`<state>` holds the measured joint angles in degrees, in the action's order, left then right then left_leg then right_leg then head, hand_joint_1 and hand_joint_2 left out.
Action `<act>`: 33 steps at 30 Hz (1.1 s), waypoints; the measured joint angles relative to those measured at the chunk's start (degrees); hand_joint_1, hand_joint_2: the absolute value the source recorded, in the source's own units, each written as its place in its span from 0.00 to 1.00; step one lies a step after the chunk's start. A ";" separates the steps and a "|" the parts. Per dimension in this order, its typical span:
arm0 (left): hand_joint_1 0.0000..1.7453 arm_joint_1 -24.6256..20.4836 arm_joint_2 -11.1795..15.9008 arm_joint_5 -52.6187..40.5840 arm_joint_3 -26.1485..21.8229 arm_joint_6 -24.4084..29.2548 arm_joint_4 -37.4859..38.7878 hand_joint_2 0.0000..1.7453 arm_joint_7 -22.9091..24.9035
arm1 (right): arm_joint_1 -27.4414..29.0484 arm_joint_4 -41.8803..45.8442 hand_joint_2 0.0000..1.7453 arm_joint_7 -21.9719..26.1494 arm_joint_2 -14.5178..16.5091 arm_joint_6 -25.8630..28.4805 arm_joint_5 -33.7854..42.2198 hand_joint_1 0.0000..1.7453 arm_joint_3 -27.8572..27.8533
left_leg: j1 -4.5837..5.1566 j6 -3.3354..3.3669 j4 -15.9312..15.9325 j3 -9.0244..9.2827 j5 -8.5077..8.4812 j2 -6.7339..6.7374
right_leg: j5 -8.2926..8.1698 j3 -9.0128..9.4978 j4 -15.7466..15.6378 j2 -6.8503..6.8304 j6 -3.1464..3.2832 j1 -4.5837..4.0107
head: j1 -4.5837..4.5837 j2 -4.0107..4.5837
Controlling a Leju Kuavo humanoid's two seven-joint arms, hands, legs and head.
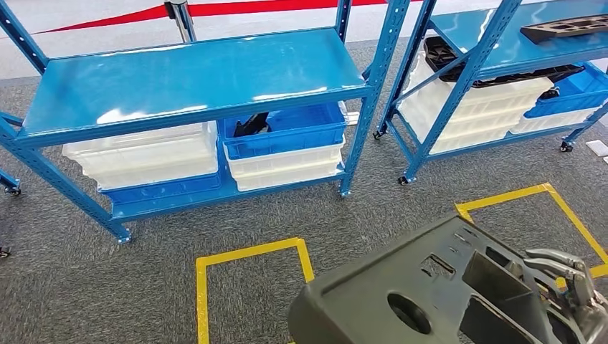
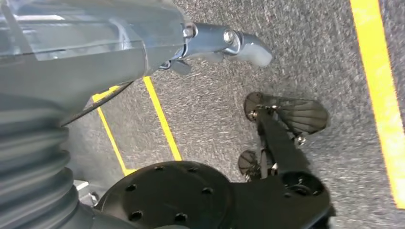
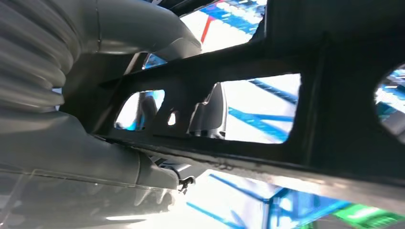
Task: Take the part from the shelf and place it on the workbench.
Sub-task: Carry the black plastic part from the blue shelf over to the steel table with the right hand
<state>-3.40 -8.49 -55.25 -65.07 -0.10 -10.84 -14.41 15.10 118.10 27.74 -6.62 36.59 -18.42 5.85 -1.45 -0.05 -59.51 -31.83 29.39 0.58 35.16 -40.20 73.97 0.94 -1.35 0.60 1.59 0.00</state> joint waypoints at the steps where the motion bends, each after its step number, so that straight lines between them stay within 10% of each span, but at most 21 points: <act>1: 0.00 0.17 -0.15 -0.35 0.05 0.01 0.00 1.00 0.38 | 1.40 0.47 1.00 -0.17 0.00 -0.02 -0.32 0.63 -0.57 | -0.06 0.01 0.00 0.03 0.06 0.35 | -0.43 -0.25 0.44 -0.08 -0.10 0.10 | -0.01 0.00; 6: 0.00 0.50 -0.76 -1.68 0.78 -0.50 0.01 1.00 1.10 | 7.22 3.49 1.00 -1.32 0.11 -0.48 -2.02 0.63 -3.11 | -0.37 -0.93 0.11 0.58 0.52 1.43 | -7.17 7.46 -14.94 -2.42 -0.34 -0.11 | -0.45 0.00; 12: 0.00 0.34 -0.93 -1.17 1.06 -0.97 0.00 1.00 -2.66 | 8.87 4.70 1.00 -0.59 0.85 -2.19 -1.48 0.63 -4.72 | -0.17 -2.45 -3.22 -0.26 3.54 0.74 | -7.60 8.04 -16.66 -1.23 1.33 0.14 | -0.21 0.00; 16: 0.00 0.32 -0.85 -0.57 1.04 -1.05 0.01 1.00 -4.90 | 7.42 4.53 1.00 0.83 1.40 -2.91 0.52 0.63 -5.08 | 0.32 -2.24 -15.10 -5.68 8.04 -0.30 | -7.63 8.06 -16.59 -0.07 1.96 -0.25 | 0.36 0.00; 22: 0.00 0.00 -0.31 -0.49 1.03 -1.04 0.00 1.00 -6.39 | 5.13 3.85 1.00 2.75 2.02 -2.78 2.76 0.63 -5.09 | 0.38 -1.40 0.31 1.06 0.45 -2.72 | -7.42 8.06 -16.02 1.80 1.32 -0.52 | 0.94 0.00; 26: 0.00 -0.13 0.26 -0.70 0.99 -0.51 -0.07 1.00 -6.21 | 4.42 3.57 1.00 3.83 2.25 -2.36 3.89 0.63 -5.07 | 0.33 -0.40 0.60 1.01 0.18 -1.82 | -6.47 7.22 -14.63 1.82 0.54 -0.35 | 0.49 0.00; 30: 0.00 -0.20 1.24 -1.27 0.98 -0.46 -0.11 1.00 -6.14 | 3.78 2.92 1.00 4.88 2.55 -1.77 5.05 0.63 -5.07 | 0.08 0.03 0.68 0.91 0.14 -0.36 | -0.46 1.12 -1.99 0.24 -0.16 -0.04 | -0.33 0.00; 33: 0.00 -0.21 1.72 -1.72 0.99 -0.25 -0.11 1.00 -5.56 | 4.01 2.50 1.00 5.29 2.84 -1.28 5.80 0.63 -5.10 | -0.16 -0.08 0.68 1.05 0.26 0.47 | -2.78 1.60 -3.16 -0.33 -0.39 0.19 | -0.37 0.00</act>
<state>-3.61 -6.77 -56.97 -64.08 -0.36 -10.95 -19.97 19.11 120.61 33.03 -3.79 35.31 -12.62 0.75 -1.61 -0.12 -58.83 -30.78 29.65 1.05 32.37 -38.60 70.81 0.61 -1.74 0.79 1.22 0.00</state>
